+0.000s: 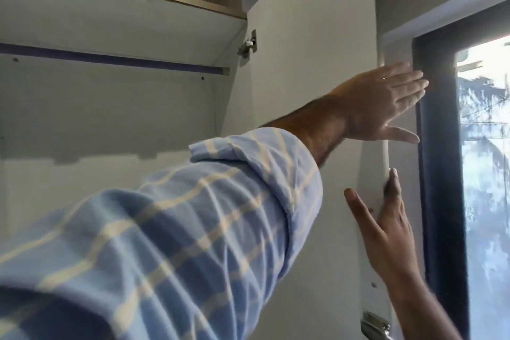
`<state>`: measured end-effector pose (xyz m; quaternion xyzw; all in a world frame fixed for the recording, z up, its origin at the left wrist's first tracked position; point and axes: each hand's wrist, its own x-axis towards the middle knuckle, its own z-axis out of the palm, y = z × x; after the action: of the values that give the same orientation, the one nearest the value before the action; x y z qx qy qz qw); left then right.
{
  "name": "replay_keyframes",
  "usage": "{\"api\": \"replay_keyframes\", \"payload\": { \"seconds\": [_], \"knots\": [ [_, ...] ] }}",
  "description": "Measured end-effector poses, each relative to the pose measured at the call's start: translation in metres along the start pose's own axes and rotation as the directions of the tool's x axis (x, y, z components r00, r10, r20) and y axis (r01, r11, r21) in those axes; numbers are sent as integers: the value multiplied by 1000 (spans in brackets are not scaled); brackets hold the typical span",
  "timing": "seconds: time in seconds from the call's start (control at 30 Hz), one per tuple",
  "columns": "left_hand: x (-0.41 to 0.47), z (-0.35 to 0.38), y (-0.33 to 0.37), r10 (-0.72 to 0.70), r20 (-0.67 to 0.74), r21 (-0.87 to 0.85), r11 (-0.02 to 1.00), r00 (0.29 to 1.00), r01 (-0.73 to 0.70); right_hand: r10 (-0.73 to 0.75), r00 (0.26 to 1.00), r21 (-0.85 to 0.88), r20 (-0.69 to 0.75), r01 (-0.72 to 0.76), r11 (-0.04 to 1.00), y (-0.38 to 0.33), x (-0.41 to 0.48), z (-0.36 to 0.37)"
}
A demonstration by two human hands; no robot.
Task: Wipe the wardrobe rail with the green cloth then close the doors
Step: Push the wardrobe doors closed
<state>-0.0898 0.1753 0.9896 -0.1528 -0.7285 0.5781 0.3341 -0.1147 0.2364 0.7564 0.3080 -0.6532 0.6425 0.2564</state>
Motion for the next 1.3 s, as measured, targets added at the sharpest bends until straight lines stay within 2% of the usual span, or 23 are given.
{"api": "replay_keyframes", "payload": {
  "seconds": [0.2,0.47,0.53,0.63,0.7,0.77,0.93,1.0,1.13,1.2,1.3],
  "knots": [
    [-43,-7,-12,-15,-75,-52,999,997,11,-53,999,-33,-9,52,998,-21,-29,20],
    [-171,-24,-48,-79,-133,56,995,988,87,-310,951,-136,10,309,941,-80,-85,91],
    [-207,-26,-58,-93,-113,95,990,989,104,-378,925,-153,35,379,913,-92,-93,113],
    [-254,-25,-72,-127,-21,134,983,992,129,-422,892,-76,162,438,896,-101,-96,149],
    [-284,-21,-80,-164,66,161,975,984,151,-379,883,45,279,382,923,-108,-95,174],
    [-311,-12,-87,-212,139,193,964,967,184,-359,872,111,334,342,933,-113,-94,202],
    [-363,22,-93,-347,308,257,927,886,273,-393,861,30,322,406,914,-123,-99,274],
    [-374,37,-91,-392,317,274,910,864,312,-401,867,51,295,405,913,-122,-100,298],
    [-387,64,-90,-472,290,272,874,832,402,-475,848,239,235,423,874,-99,-90,331],
    [-392,75,-91,-492,283,264,865,823,427,-529,818,207,226,491,846,-80,-80,342],
    [-400,89,-94,-502,269,256,860,822,441,-582,792,70,185,580,812,-59,-67,358]
  ]
}}
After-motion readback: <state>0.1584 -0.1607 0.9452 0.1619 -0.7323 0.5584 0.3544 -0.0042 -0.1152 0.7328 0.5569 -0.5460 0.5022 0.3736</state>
